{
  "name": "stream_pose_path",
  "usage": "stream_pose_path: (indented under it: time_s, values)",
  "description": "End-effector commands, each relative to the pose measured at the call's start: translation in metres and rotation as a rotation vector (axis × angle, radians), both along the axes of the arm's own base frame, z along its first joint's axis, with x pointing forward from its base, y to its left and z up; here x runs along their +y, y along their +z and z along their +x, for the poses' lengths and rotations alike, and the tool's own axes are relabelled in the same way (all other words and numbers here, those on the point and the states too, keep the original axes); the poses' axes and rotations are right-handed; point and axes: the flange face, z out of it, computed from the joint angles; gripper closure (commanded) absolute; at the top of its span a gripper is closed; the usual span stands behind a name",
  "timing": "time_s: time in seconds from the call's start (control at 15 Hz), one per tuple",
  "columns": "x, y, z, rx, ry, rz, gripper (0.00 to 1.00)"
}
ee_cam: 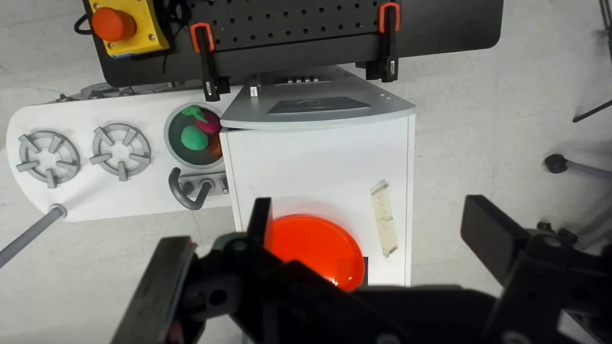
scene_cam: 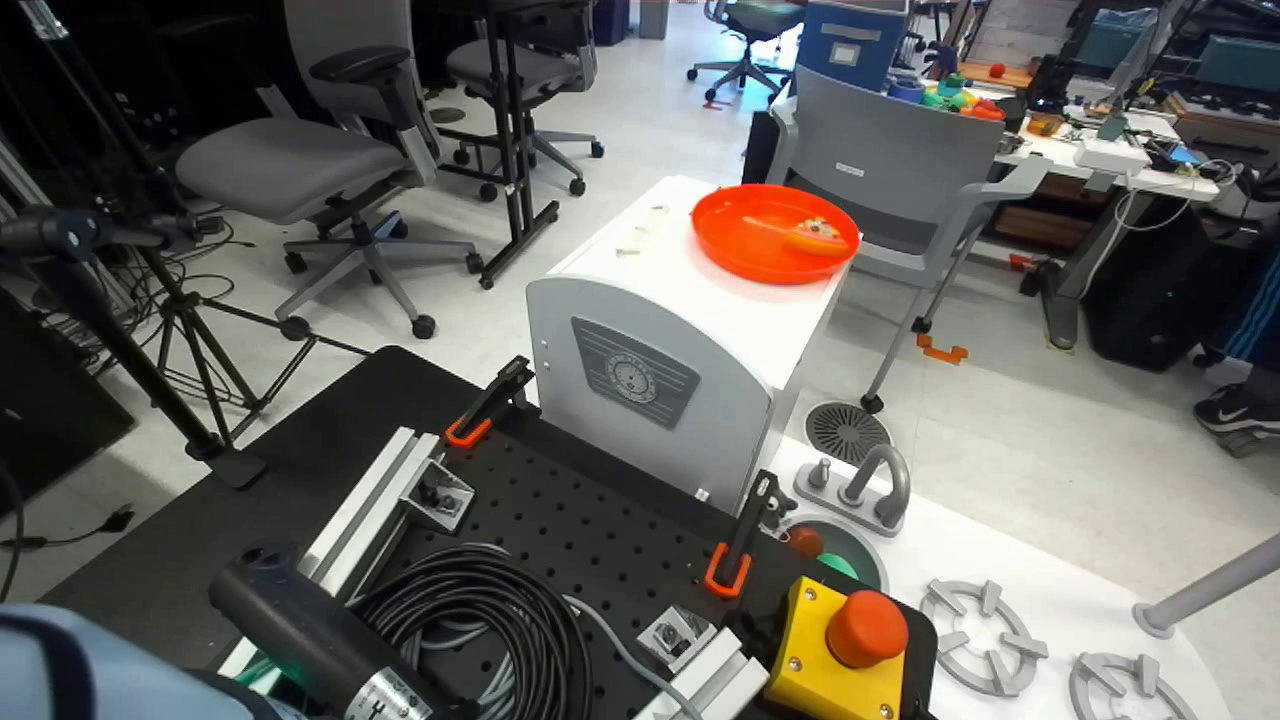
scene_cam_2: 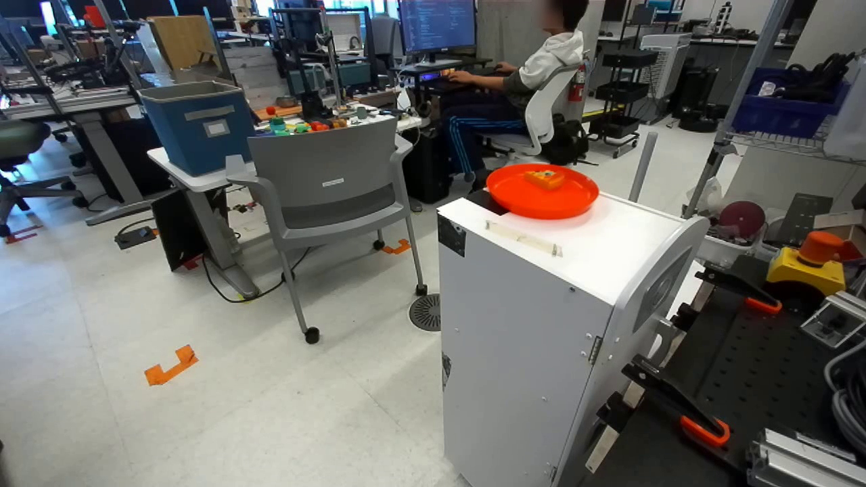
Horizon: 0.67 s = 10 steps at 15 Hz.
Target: Remove the pizza slice from the plate
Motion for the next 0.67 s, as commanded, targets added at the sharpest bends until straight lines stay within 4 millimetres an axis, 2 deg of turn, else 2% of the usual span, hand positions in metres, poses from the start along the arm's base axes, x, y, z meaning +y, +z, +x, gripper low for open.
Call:
stream_pose_path:
  time_s: [0.0,0.33,0.6]
  values:
    - [0.000,0.001,0.000,0.001,0.000,0.000,0.00]
    - [-0.013,0.005,0.005,0.024,0.000,0.001,0.00]
    - [-0.046,0.013,0.010,0.058,-0.025,0.035,0.00]
